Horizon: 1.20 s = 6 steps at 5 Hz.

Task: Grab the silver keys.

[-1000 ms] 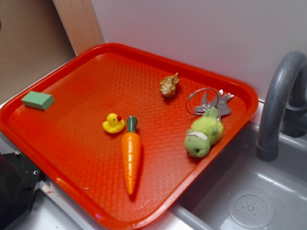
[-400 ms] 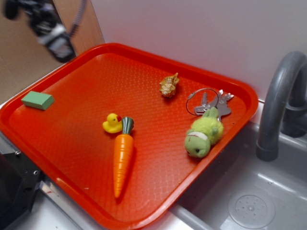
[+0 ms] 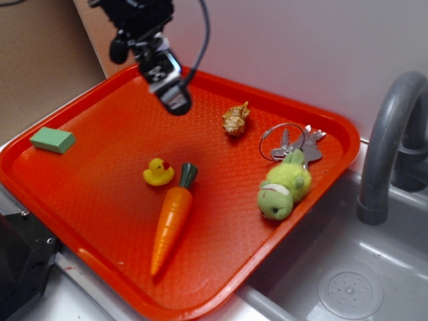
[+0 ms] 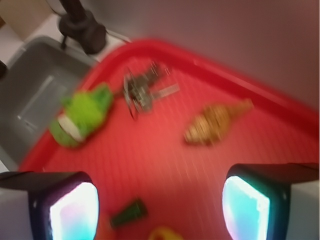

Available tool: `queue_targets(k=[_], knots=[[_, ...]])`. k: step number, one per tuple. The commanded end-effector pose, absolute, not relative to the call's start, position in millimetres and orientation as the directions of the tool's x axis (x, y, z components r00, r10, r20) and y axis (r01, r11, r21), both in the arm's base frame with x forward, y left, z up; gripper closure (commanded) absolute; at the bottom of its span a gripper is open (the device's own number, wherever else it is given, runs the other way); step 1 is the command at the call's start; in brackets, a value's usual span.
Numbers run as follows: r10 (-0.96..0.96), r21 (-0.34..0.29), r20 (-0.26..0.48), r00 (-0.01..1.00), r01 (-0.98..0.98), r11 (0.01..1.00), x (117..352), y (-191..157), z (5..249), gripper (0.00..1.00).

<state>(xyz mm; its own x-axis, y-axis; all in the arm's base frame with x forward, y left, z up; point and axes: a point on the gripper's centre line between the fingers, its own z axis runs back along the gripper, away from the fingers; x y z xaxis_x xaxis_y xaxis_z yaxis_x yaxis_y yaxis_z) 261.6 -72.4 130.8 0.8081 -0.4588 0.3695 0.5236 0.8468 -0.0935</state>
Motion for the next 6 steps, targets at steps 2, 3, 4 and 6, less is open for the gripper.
queue_targets(k=[2, 3, 4, 6], knots=[[-0.496, -0.104, 0.442, 0.747, 0.592, 0.799, 270, -113, 144, 0.0], [-0.469, -0.095, 0.409, 0.783, 0.548, 0.831, 283, -108, 98, 0.0], [-0.478, -0.101, 0.453, 0.753, 0.576, 0.811, 299, -121, 90, 0.0], [-0.511, -0.141, 0.493, 0.705, 0.644, 0.752, 314, -146, 82, 1.0]])
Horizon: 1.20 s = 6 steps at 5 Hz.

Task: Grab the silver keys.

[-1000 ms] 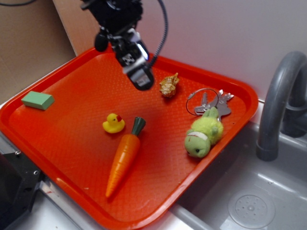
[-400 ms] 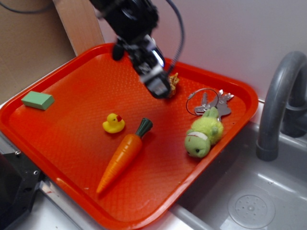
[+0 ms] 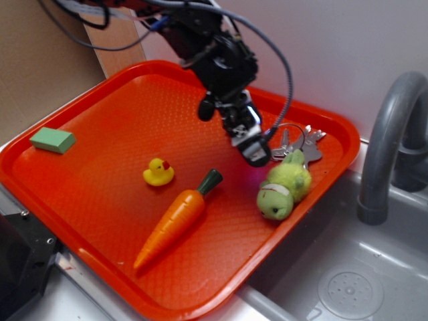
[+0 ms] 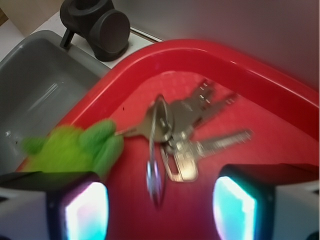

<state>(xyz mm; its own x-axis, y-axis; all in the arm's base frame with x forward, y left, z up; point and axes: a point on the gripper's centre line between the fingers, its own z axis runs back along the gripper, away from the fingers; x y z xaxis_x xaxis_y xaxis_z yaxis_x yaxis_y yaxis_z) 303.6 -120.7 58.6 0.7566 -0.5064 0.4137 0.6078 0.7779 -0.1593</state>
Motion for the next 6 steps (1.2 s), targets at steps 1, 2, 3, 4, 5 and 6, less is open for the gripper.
queue_targets(k=[1, 2, 3, 4, 5, 6], knots=[[-0.535, -0.14, 0.489, 0.689, 0.667, 0.732, 325, -162, 83, 1.0], [-0.574, -0.115, 0.452, 0.682, 0.683, 0.721, 325, -166, 82, 1.0], [-0.584, -0.107, 0.41, 0.7, 0.673, 0.732, 323, -158, 76, 1.0], [-0.579, -0.109, 0.371, 0.727, 0.653, 0.75, 312, -146, 101, 1.0], [-0.53, -0.016, 0.459, 0.713, 0.603, 0.797, 303, -126, 150, 1.0], [-0.315, -0.114, 0.478, 0.82, 0.413, 0.904, 288, -113, 199, 1.0]])
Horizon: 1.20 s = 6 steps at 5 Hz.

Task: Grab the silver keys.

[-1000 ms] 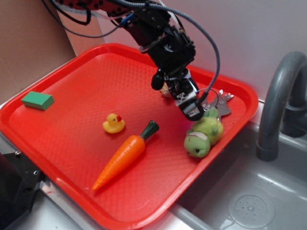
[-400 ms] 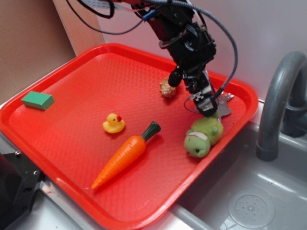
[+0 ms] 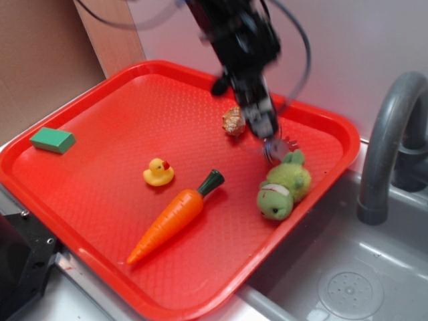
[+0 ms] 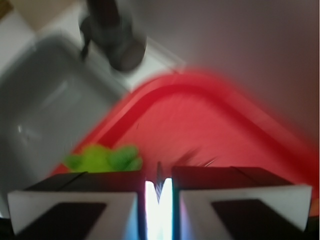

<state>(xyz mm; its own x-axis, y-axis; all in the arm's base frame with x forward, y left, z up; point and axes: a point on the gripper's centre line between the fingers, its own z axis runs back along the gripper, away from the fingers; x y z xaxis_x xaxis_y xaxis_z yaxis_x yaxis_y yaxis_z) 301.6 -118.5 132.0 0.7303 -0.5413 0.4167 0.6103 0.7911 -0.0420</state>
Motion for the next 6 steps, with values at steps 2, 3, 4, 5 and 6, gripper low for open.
queue_targets(k=[2, 3, 4, 5, 6], knots=[[0.089, -0.103, 0.334, 0.938, -0.057, 0.993, 258, -114, 234, 1.0], [0.207, -0.094, 0.297, 0.932, -0.187, 0.978, 250, -98, 228, 1.0], [0.255, -0.102, 0.324, 0.911, -0.234, 0.967, 251, -73, 228, 1.0], [0.278, -0.102, 0.305, 0.911, -0.259, 0.961, 265, -59, 218, 1.0], [0.258, -0.117, 0.304, 0.917, -0.233, 0.965, 270, -60, 214, 1.0]])
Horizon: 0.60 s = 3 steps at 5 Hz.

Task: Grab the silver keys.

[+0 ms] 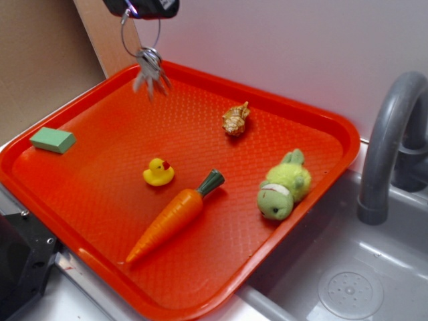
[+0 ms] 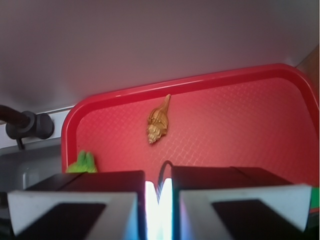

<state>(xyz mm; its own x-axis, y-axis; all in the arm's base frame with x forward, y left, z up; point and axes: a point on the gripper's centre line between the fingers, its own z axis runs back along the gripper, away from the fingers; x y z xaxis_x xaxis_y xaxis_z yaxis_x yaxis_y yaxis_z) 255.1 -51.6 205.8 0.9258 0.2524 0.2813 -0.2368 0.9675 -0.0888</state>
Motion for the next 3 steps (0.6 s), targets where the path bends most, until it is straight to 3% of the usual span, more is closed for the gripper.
queue_targets(k=[1, 3], knots=[[0.249, -0.106, 0.298, 0.922, -0.228, 0.968, 280.0, -61.7, 206.2, 1.0], [0.244, -0.107, 0.293, 0.925, -0.222, 0.969, 287.0, -61.3, 198.0, 1.0]])
